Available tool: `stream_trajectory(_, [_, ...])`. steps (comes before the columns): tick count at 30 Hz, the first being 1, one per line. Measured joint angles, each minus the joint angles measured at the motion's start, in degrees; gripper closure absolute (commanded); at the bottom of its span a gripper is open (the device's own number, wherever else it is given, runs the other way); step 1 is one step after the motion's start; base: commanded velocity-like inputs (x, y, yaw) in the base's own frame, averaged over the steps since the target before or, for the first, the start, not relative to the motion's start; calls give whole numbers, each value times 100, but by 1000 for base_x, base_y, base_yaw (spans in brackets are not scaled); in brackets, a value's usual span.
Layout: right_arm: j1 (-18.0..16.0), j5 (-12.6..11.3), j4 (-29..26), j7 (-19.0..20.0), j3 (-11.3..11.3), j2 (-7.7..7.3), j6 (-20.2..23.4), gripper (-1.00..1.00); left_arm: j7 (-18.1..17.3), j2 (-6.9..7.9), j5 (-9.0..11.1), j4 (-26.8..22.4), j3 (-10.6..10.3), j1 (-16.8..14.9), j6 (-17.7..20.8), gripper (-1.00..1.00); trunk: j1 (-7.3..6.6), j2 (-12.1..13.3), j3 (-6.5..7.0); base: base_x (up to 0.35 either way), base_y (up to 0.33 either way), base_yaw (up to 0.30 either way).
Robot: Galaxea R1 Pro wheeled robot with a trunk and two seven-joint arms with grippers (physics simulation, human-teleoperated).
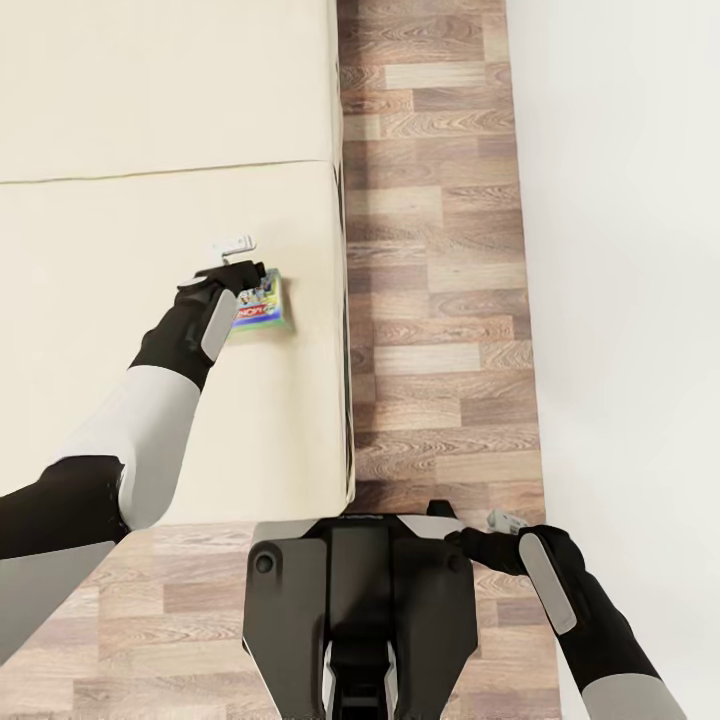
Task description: Put all the toys in the child's room - the three board games (two on the bed and one on the table), the two jigsaw puzzles on the table, and the tennis ball on the table - inside the toy box on the table in the child's room.
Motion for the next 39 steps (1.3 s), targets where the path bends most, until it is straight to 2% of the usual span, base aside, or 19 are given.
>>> stream_trajectory(10, [-1, 8, 1, -7, 0, -13, -9, -100, 11, 0, -27, -5, -7, 0, -165, -100, 0, 0, -84, 0, 0, 0])
stream_trajectory(22, [-1, 8, -1, -2, 0, -49, -9, -100, -14, 2, -9, -55, -10, -1, -189, -100, 0, 0, -116, 0, 0, 0])
stream_trajectory(39, [0, 6, 10, 0, 0, -60, -17, -100, -13, 3, -6, 67, -7, 0, -192, -100, 2, 0, -117, -128, 0, 0])
